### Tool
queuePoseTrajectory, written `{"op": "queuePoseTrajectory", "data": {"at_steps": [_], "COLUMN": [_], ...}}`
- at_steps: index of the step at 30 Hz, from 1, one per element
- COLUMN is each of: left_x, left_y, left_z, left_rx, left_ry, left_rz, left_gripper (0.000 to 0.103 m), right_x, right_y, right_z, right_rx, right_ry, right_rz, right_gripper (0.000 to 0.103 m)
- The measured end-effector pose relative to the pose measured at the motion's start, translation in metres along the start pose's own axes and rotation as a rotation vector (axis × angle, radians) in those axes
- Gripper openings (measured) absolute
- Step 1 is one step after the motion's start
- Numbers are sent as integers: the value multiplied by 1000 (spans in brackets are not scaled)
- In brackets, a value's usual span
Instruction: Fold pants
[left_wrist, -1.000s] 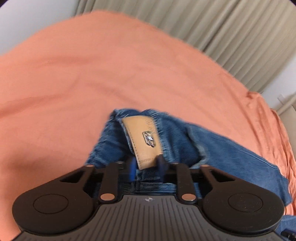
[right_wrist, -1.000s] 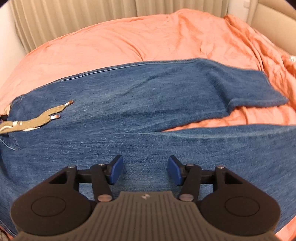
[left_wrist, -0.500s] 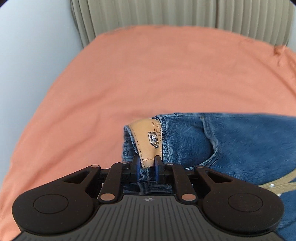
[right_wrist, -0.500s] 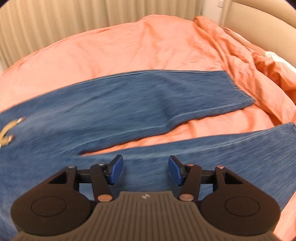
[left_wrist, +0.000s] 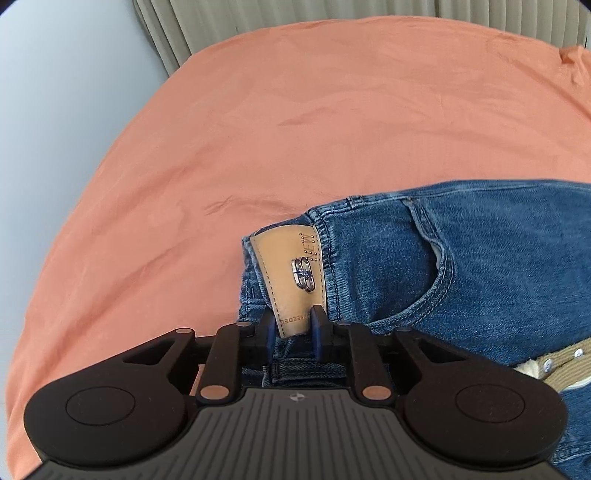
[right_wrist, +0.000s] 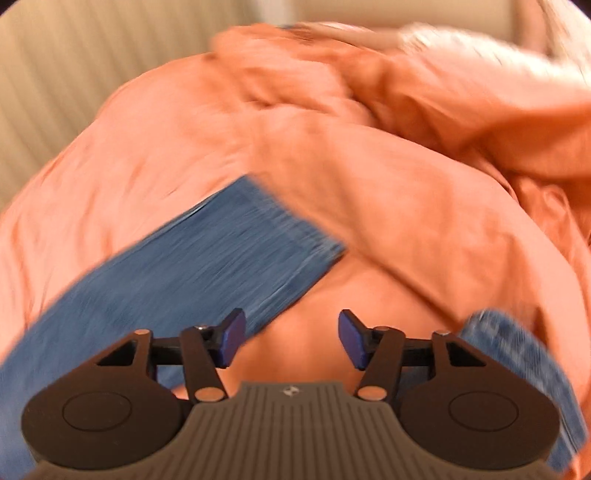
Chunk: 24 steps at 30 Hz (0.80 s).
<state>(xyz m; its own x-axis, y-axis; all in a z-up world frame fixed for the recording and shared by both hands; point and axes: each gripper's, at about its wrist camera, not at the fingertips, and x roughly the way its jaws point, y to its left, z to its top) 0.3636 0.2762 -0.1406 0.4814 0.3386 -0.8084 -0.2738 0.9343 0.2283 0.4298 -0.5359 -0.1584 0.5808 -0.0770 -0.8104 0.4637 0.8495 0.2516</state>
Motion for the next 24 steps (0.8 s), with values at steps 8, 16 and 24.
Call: {"op": "queuePoseTrajectory", "data": {"at_steps": [8, 16, 24], "left_x": [3, 3, -44], "left_y": [-4, -13, 14], "left_z": [3, 2, -3], "left_rx": [-1, 57, -11], "left_ry": [32, 47, -8], "left_rz": [39, 103, 74], "left_gripper": [22, 28, 62], "right_x": [63, 68, 29], "right_y": [-35, -16, -20], "right_z": [29, 42, 47], "right_rx": [211, 16, -32], "right_ry": [13, -62, -45], "right_rz": [70, -4, -37], "right_gripper": [8, 4, 26]}}
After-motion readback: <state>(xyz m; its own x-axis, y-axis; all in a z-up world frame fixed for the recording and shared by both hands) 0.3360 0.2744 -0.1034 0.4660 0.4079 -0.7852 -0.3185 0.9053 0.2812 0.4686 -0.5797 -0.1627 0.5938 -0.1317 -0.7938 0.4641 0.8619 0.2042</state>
